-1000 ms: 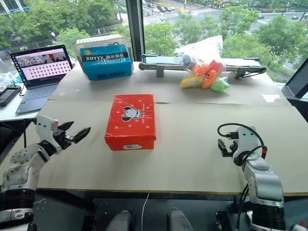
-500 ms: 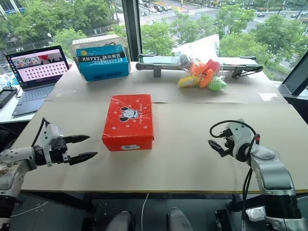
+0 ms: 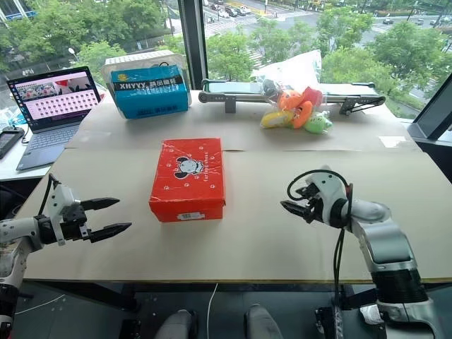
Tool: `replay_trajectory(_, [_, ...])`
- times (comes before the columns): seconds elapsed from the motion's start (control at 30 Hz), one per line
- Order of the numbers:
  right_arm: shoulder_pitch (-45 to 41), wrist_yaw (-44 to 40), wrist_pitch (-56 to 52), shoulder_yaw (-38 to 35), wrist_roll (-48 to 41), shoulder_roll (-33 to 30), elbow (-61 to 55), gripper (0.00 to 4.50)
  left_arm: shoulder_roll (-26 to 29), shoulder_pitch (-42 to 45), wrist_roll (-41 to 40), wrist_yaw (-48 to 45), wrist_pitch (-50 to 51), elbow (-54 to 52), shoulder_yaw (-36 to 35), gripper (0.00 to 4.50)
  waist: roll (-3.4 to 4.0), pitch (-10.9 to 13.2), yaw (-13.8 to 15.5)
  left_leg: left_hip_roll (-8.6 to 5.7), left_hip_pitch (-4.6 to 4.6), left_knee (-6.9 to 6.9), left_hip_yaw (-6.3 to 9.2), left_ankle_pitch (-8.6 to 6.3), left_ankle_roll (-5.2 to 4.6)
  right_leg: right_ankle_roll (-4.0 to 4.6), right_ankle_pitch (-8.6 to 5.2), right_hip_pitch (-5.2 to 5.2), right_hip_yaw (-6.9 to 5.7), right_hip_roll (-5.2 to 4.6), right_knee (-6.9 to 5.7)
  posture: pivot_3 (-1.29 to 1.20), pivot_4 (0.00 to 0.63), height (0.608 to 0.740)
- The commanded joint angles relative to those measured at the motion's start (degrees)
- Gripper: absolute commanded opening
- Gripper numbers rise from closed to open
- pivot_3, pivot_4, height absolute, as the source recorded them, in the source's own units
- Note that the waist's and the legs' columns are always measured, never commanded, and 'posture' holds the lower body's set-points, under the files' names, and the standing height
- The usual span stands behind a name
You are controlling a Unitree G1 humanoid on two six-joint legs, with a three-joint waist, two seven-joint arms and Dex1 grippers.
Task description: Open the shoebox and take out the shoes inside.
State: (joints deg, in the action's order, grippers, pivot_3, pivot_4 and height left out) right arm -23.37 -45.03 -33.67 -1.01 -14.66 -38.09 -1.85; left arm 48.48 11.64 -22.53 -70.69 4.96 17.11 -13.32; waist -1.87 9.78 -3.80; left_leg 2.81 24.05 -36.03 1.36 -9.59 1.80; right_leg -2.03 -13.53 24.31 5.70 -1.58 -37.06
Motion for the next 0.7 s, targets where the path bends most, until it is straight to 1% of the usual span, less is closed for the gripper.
replay_trajectory(0.03, [-4.88, -1.60, 4.47, 3.03, 1.27, 2.11, 3.04, 2.04, 1.15, 1.41, -0.14, -0.34, -0.88, -0.23, -1.06, 4.50, 0.00, 0.00, -0.19, 0.00, -0.01, 0.00, 0.00, 0.00, 0.00, 0.00, 0.00, 0.00, 0.00, 0.00, -0.01, 0.00, 0.150, 0.736])
replay_trajectory(0.1, [-7.18, -2.17, 6.23, 4.80, 2.44, 3.29, 6.15, 1.19, 1.25, 1.75, -0.07, -0.47, -0.79, -0.11, -1.02, 4.50, 0.00, 0.00, -0.15, 0.01, -0.01, 0.01, 0.01, 0.00, 0.00, 0.00, 0.00, 0.02, 0.00, 0.01, -0.03, 0.00, 0.150, 0.736])
replay_trajectory(0.17, [-9.90, -2.92, 8.39, 6.61, 3.60, 4.85, 10.16, 0.64, 1.37, 2.11, 0.01, -0.65, -0.72, -0.01, -0.94, 4.50, 0.00, 0.00, -0.14, 0.01, 0.00, 0.02, 0.01, 0.00, 0.00, 0.00, 0.00, 0.02, -0.01, 0.02, -0.03, 0.00, 0.150, 0.736])
replay_trajectory(0.2, [-11.61, -3.38, 9.80, 7.68, 4.39, 5.85, 12.80, 0.22, 1.46, 2.33, 0.03, -0.79, -0.65, 0.01, -0.88, 4.50, 0.00, 0.00, -0.14, 0.01, 0.03, 0.02, 0.01, 0.00, 0.00, 0.00, 0.00, 0.05, -0.01, 0.02, -0.03, 0.00, 0.150, 0.736])
replay_trajectory(0.23, [-13.50, -3.88, 11.49, 9.06, 5.54, 6.85, 15.78, 0.04, 1.59, 2.44, -0.05, -0.92, -0.49, -0.15, -0.91, 4.50, 0.00, 0.00, -0.18, 0.01, 0.03, 0.01, 0.01, 0.00, 0.00, 0.00, 0.00, 0.05, -0.01, 0.02, -0.02, 0.00, 0.150, 0.736])
replay_trajectory(0.37, [-20.33, -5.69, 17.42, 12.94, 9.29, 10.83, 27.70, 0.04, 2.09, 2.77, -0.27, -1.21, -0.05, -0.55, -1.23, 4.50, 0.00, 0.01, -0.24, 0.01, 0.02, 0.01, 0.01, 0.00, 0.00, 0.00, 0.01, 0.06, -0.01, 0.04, -0.06, 0.00, 0.150, 0.736])
replay_trajectory(0.47, [-22.76, -6.81, 20.78, 14.35, 10.92, 12.94, 32.74, 0.04, 2.22, 2.75, -0.29, -1.20, 0.10, -0.81, -1.24, 4.50, 0.01, 0.02, -0.18, 0.02, 0.03, 0.02, 0.03, 0.00, 0.00, 0.00, 0.01, 0.06, -0.02, 0.04, -0.05, 0.00, 0.150, 0.736])
replay_trajectory(0.57, [-24.05, -8.23, 23.30, 15.24, 12.10, 14.96, 35.48, 0.04, 2.28, 2.40, -0.32, -1.00, 0.20, -1.31, -1.33, 4.50, 0.01, 0.02, -0.01, 0.01, 0.08, 0.02, 0.05, 0.00, 0.00, 0.00, 0.00, 0.07, -0.07, 0.03, -0.05, 0.00, 0.150, 0.736])
replay_trajectory(0.7, [-25.18, -10.13, 23.71, 15.55, 11.95, 17.21, 35.08, 0.04, 2.46, 1.71, -0.42, -0.67, 0.44, -1.90, -1.72, 4.50, 0.02, 0.02, -0.16, 0.02, 0.08, 0.01, 0.06, 0.00, 0.00, 0.00, 0.01, 0.07, -0.07, 0.04, -0.07, 0.00, 0.150, 0.736])
